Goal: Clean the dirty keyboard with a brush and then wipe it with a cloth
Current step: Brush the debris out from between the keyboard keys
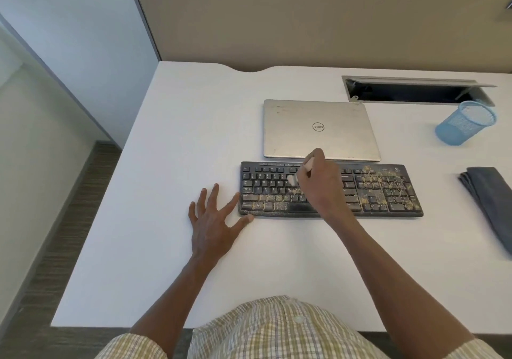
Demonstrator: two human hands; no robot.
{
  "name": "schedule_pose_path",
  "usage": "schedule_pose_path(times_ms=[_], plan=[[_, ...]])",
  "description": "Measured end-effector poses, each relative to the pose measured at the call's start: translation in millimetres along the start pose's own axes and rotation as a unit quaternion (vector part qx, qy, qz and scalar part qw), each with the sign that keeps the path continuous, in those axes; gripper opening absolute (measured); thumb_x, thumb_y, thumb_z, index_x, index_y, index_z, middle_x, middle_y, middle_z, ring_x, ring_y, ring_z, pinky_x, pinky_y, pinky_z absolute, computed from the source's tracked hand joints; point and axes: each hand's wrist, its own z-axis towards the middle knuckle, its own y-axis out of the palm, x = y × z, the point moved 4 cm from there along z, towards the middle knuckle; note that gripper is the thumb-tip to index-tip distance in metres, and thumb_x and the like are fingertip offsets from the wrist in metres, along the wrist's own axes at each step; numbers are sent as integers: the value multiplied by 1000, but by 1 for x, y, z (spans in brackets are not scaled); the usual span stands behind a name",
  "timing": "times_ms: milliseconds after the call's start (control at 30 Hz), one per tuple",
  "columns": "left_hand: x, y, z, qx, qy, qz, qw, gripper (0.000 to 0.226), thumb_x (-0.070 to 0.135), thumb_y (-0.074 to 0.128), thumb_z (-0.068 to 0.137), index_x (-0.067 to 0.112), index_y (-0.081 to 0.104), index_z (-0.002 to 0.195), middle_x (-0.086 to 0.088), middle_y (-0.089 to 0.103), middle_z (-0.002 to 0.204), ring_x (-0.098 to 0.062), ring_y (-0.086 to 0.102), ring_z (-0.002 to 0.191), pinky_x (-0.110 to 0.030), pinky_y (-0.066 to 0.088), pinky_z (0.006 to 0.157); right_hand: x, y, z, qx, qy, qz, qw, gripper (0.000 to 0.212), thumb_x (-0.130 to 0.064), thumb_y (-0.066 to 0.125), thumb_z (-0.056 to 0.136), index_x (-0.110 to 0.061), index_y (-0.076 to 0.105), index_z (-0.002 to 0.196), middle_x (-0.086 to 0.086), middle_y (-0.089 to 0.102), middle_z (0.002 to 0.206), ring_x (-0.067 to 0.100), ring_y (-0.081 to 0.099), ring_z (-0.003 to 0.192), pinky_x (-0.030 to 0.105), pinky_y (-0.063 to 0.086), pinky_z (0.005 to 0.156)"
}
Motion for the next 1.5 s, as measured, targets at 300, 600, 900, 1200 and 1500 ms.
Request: schedule_pose_path(times_ms=[300, 600, 900, 1200, 1500], plan=[[2, -1, -1, -3, -4, 3, 1000, 75, 88, 32, 83, 49, 48, 145, -5, 21, 168, -28, 9, 156, -54, 8, 124, 0, -3, 4, -7, 12, -3, 1000, 8, -9, 55, 91, -6, 51, 96, 6, 59, 71, 23, 59, 59, 34, 45, 48], [1, -1, -1, -1, -5, 0, 1000, 76, 88, 32, 83, 48, 49, 145, -5, 21, 168, -29, 9, 156, -55, 9, 123, 4, -4, 1, -9, 24, -6, 1000, 9, -10, 57, 90, -6, 51, 96, 7, 61, 72, 23, 61, 62, 35, 49, 53], [1, 0, 0, -4, -7, -2, 1000, 76, 89, 31, 83, 48, 48, 145, -5, 20, 168, -28, 7, 156, -54, 7, 124, -3, -3, 1, -14, -3, -13, 1000, 10, -8, 55, 91, -4, 52, 99, 11, 64, 77, 27, 63, 66, 42, 53, 58], [0, 0, 0, -8, -6, 2, 1000, 76, 89, 30, 83, 49, 48, 145, -5, 20, 168, -28, 6, 156, -55, 7, 124, 4, -5, 0, -20, 41, 1, 999, 9, -10, 57, 90, -6, 51, 95, 7, 62, 75, 20, 60, 63, 28, 44, 50], [1, -1, 0, -16, -7, 6, 1000, 76, 89, 31, 83, 49, 47, 146, -4, 18, 169, -28, 4, 156, -54, 6, 124, -24, -10, 13, -170, -86, 84, 978, 17, 5, 54, 90, -11, 57, 93, -15, 61, 68, 3, 53, 49, 15, 38, 43]])
